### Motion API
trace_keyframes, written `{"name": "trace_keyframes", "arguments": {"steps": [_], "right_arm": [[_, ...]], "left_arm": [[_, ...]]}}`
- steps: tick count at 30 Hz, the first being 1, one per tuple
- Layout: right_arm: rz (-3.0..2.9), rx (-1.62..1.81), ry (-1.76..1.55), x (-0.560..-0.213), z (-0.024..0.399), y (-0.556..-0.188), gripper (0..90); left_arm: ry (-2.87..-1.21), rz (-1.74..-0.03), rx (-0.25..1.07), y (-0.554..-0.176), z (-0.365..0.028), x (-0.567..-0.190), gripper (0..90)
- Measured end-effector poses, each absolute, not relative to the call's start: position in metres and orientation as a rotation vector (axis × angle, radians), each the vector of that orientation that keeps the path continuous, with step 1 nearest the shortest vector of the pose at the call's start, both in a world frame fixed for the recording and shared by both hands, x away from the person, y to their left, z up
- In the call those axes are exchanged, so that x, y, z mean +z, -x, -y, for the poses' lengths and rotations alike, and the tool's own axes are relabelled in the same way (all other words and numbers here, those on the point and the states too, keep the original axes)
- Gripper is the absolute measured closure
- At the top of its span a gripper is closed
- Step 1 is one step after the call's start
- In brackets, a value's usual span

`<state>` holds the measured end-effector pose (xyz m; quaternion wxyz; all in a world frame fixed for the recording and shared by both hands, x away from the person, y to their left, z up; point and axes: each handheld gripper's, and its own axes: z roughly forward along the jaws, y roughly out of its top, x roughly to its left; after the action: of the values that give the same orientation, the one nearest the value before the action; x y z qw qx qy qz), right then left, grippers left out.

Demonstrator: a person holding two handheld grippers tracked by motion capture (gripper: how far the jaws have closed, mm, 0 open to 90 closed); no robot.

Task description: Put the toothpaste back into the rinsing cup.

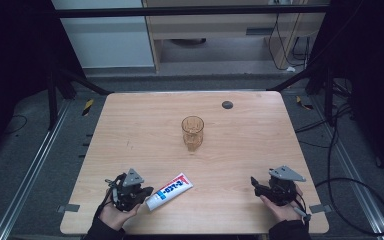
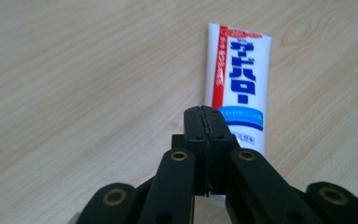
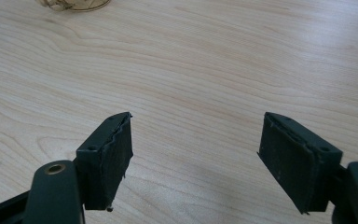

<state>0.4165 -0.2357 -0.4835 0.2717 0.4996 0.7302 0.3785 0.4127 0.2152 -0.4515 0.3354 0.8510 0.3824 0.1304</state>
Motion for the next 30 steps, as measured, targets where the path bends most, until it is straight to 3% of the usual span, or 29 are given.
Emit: {"name": "trace_keyframes", "arguments": {"steps": [8,25,30], "right_arm": [[-1.961,1.017,-1.351,-0.484,0.237,-0.417,25.3],[-1.954,1.018,-1.351,-0.484,0.238,-0.418,24.9],[-1.960,1.012,-1.360,-0.484,0.237,-0.419,24.7]], "left_arm": [[-2.192,-0.998,0.387,-0.425,-0.219,-0.428,86.0],[-2.239,-0.905,0.346,-0.454,-0.193,-0.414,51.2],[-2.273,-0.885,0.332,-0.458,-0.184,-0.418,46.3]]}}
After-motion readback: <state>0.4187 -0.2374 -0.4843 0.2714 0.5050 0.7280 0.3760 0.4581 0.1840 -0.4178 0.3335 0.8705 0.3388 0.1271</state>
